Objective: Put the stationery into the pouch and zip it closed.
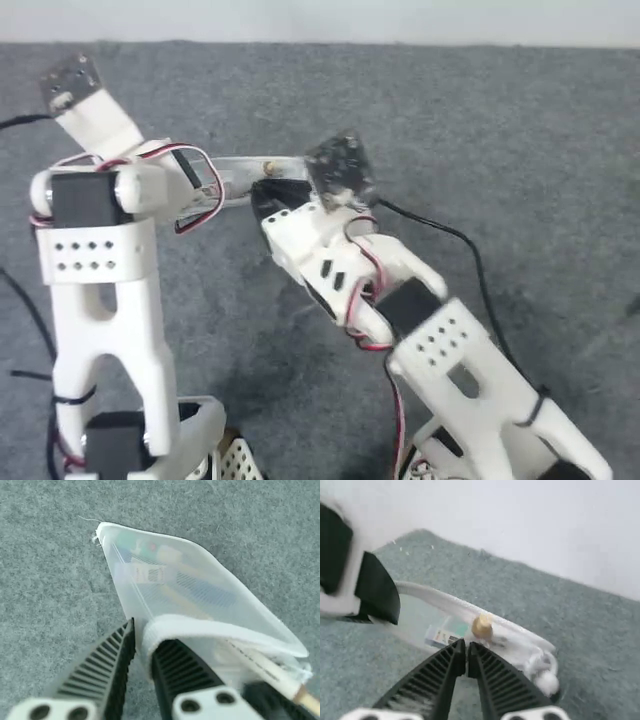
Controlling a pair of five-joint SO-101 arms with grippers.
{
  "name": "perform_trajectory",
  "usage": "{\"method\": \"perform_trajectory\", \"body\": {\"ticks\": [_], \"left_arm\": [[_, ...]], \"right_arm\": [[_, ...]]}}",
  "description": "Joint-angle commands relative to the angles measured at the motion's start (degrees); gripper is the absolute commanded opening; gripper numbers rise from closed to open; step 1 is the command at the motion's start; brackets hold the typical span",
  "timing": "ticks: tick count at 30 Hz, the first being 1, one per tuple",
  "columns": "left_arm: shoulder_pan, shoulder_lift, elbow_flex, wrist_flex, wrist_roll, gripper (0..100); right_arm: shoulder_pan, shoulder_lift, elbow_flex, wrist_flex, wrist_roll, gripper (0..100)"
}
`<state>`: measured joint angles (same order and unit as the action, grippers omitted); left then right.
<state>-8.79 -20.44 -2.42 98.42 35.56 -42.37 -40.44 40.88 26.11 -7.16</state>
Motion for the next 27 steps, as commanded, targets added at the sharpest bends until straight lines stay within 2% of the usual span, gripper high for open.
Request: {"method": "perform_trajectory", "body": {"ticks": [1, 8, 18, 24, 27], "left_arm": [[-0.35, -2.73, -1.10, -1.32, -0.62, 1], [-0.35, -2.73, -1.10, -1.32, -0.62, 1], [-0.35, -2.73, -1.10, -1.32, -0.62, 1], [-0.35, -2.73, -1.10, -1.32, -0.62, 1], [-0.35, -2.73, -1.10, -1.32, -0.62, 1]], "right_arm": [[-0.13, -8.57, -1.14, 1.19, 0.62, 0.6], [-0.04, -14.02, -1.05, -0.48, 0.44, 0.6], [3.38, -13.93, 7.65, -15.96, -1.05, 0.6], [3.65, -5.85, 6.95, -20.09, -0.97, 0.6], [3.38, -0.40, 5.01, -20.26, 2.29, 0.6]]}}
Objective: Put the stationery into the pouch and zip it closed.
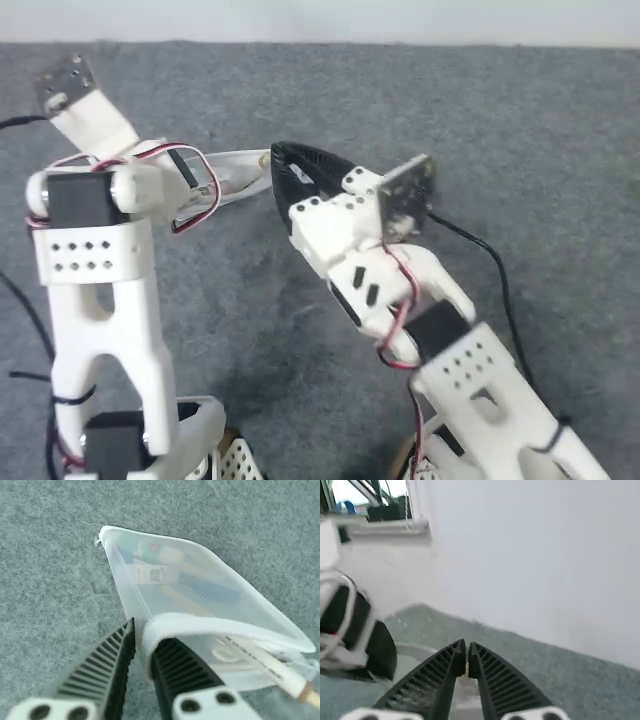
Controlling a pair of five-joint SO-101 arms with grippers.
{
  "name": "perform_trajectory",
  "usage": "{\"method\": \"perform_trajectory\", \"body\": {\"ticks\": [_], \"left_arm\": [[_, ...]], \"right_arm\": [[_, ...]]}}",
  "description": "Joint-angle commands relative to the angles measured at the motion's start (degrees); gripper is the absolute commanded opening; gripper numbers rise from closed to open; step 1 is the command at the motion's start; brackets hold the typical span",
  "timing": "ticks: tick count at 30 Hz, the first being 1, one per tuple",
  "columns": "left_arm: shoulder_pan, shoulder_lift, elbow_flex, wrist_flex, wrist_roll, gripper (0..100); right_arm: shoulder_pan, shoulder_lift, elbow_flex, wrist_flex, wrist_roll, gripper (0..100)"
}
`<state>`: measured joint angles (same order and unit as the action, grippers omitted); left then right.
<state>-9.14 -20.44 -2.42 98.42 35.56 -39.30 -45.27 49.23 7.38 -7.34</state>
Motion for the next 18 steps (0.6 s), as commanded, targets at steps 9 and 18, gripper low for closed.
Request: {"method": "perform_trajectory", "body": {"ticks": [9, 18], "left_arm": [[0.00, -2.73, -1.10, -1.32, -0.62, 1], [0.00, -2.73, -1.10, -1.23, -0.62, 1]], "right_arm": [[-1.71, 17.63, -4.13, -1.01, 13.63, 0.6], [-2.33, 21.67, -10.81, 14.99, 16.70, 0.6]]}}
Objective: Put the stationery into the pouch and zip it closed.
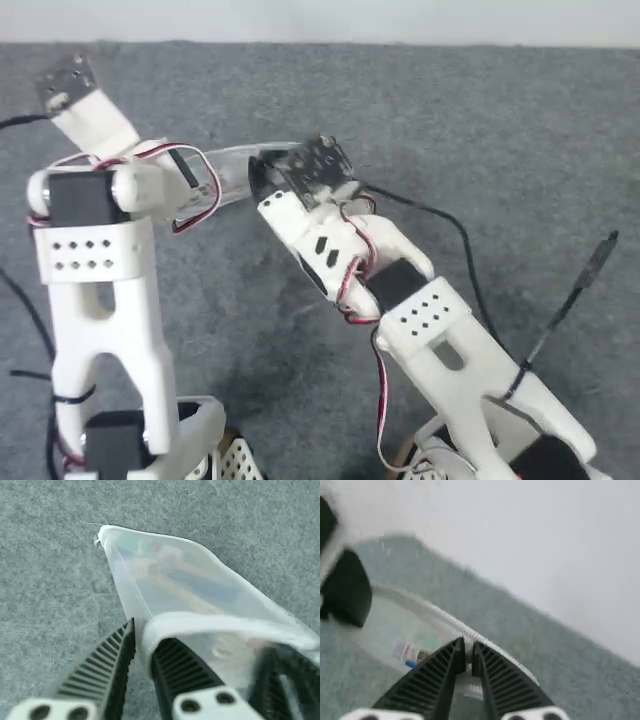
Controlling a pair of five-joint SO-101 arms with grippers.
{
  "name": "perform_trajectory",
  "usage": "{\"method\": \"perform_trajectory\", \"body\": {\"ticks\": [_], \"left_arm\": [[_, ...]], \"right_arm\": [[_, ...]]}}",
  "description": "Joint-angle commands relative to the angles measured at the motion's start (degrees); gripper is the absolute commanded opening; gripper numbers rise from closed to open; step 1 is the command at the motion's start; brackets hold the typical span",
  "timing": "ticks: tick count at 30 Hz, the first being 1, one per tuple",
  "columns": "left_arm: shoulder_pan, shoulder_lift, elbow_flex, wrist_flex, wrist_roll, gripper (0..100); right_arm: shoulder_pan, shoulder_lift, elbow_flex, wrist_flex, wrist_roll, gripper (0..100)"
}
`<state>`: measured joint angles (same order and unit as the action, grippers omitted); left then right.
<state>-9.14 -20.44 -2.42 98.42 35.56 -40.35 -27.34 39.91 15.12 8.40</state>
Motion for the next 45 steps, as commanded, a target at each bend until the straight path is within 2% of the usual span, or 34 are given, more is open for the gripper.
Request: {"method": "perform_trajectory", "body": {"ticks": [1, 7, 13, 19, 22, 28, 32, 38, 45], "left_arm": [[0.00, -2.73, -1.10, -1.23, -0.62, 1], [0.44, -3.08, -1.10, -0.97, -2.55, 1], [0.35, -3.08, -1.10, -0.88, -3.78, 1], [0.09, -2.99, -1.10, -1.23, -3.78, 1], [0.09, -2.81, -1.10, -1.23, -3.78, 1], [0.09, -2.73, -1.10, -1.23, -3.78, 1], [0.09, -2.73, -1.10, -1.23, -3.69, 1], [0.09, -2.73, -1.10, -1.05, -3.69, 1], [0.09, -2.81, -0.22, -1.23, -3.69, 1]], "right_arm": [[-1.45, 4.00, -2.73, 9.63, 0.97, 0.6], [-1.80, 6.64, -9.32, 20.35, 0.88, 0.6], [1.10, 7.60, -13.27, 27.30, 0.79, 0.6], [2.24, -2.15, -19.16, 40.84, -4.84, 0.6], [2.07, -6.81, -19.43, 42.59, -6.68, 1.0], [2.07, -12.26, -16.35, 44.09, -10.64, 20.1], [1.89, -15.25, -14.59, 46.81, -10.81, 20.8], [2.07, -16.22, -6.33, 41.80, -10.81, 20.6], [2.59, -14.11, 8.88, 19.47, -10.55, 20.6]]}}
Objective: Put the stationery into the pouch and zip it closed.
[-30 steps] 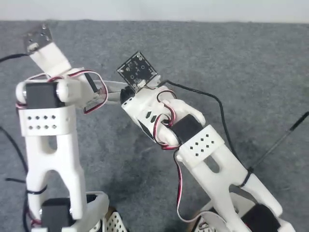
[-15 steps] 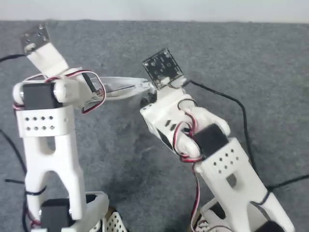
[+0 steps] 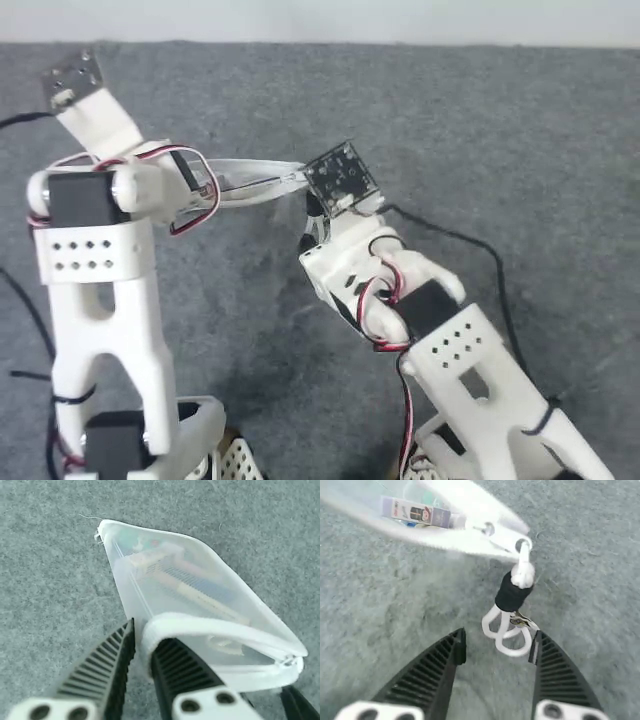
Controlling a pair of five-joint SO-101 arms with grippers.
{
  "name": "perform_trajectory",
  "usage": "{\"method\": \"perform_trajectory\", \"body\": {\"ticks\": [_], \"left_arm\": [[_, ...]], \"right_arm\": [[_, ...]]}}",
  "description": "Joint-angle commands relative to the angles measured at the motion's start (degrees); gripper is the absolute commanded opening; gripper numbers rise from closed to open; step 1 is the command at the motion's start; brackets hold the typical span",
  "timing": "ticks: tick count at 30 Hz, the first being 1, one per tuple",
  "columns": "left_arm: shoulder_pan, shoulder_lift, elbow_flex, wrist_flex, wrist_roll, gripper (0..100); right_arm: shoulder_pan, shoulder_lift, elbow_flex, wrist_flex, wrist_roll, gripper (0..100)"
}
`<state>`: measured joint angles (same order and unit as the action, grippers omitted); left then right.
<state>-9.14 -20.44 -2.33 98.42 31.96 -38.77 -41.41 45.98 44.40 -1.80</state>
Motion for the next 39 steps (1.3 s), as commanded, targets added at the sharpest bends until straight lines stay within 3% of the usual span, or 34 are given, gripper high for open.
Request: {"method": "perform_trajectory", "body": {"ticks": [1, 9, 30, 39], "left_arm": [[0.09, -2.81, -0.31, -1.23, -0.09, 1], [0.09, -2.90, -0.22, -1.32, -0.09, 1], [0.09, -2.73, -0.22, -1.32, -0.18, 1], [0.09, -2.73, -0.04, -1.32, -0.09, 1]], "right_arm": [[1.63, 0.31, 4.31, -12.79, -0.35, 20.6], [5.41, 4.70, 8.26, -26.07, -0.44, 20.6], [5.23, 7.87, 8.26, -32.13, -0.35, 20.4], [5.32, 7.52, 8.26, -31.69, -0.18, 0.6]]}}
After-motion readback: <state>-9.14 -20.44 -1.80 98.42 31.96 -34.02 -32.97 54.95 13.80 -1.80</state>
